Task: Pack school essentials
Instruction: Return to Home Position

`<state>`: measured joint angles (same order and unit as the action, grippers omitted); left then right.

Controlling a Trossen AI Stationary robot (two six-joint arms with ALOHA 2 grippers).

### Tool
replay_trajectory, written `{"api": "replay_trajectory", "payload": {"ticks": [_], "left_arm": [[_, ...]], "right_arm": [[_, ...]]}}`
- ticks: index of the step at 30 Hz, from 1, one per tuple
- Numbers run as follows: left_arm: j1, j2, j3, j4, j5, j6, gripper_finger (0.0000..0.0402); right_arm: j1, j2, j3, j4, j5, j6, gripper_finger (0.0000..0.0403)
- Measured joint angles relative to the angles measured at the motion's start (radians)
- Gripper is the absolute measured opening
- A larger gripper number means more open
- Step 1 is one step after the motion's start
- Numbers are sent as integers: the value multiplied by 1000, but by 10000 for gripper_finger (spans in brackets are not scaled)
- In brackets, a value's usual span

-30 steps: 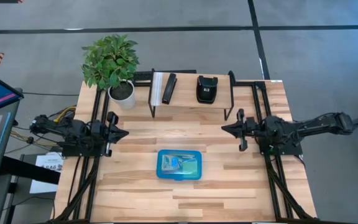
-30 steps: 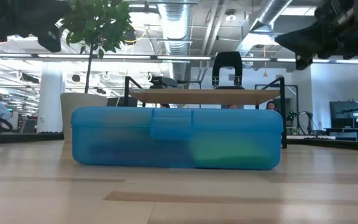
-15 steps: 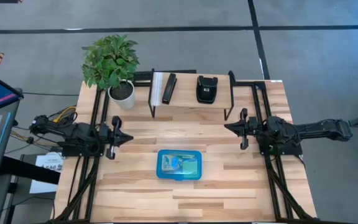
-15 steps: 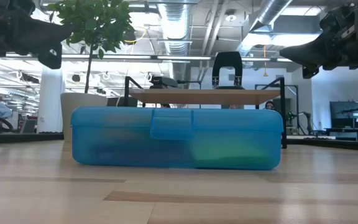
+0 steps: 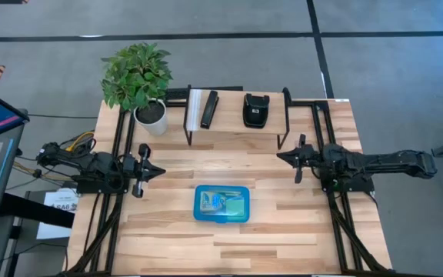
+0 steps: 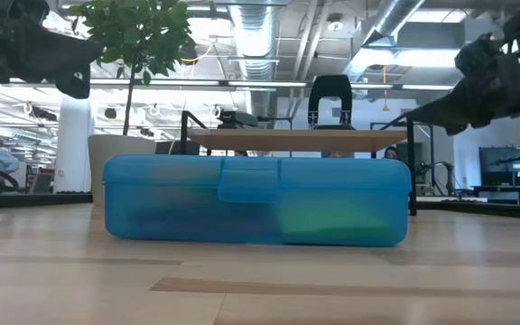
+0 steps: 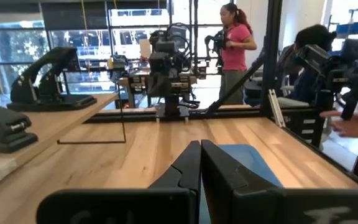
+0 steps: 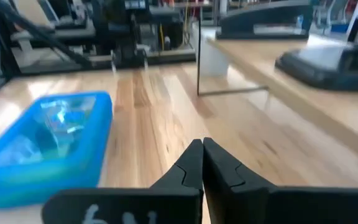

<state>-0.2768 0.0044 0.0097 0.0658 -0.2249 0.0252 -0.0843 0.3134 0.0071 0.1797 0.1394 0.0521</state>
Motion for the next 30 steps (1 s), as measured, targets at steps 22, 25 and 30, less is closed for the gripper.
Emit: {"api": "replay_trajectory", "payload": {"ticks": [22, 25, 30], "left_arm": [[0, 0, -2, 0, -3, -47, 0], [0, 0, -2, 0, -3, -47, 0], [0, 0, -2, 0, -3, -47, 0]], "right_arm": [[-3, 0, -1, -57, 0, 0, 28], [-3, 0, -1, -57, 0, 0, 28], [-3, 0, -1, -57, 0, 1, 27]]}}
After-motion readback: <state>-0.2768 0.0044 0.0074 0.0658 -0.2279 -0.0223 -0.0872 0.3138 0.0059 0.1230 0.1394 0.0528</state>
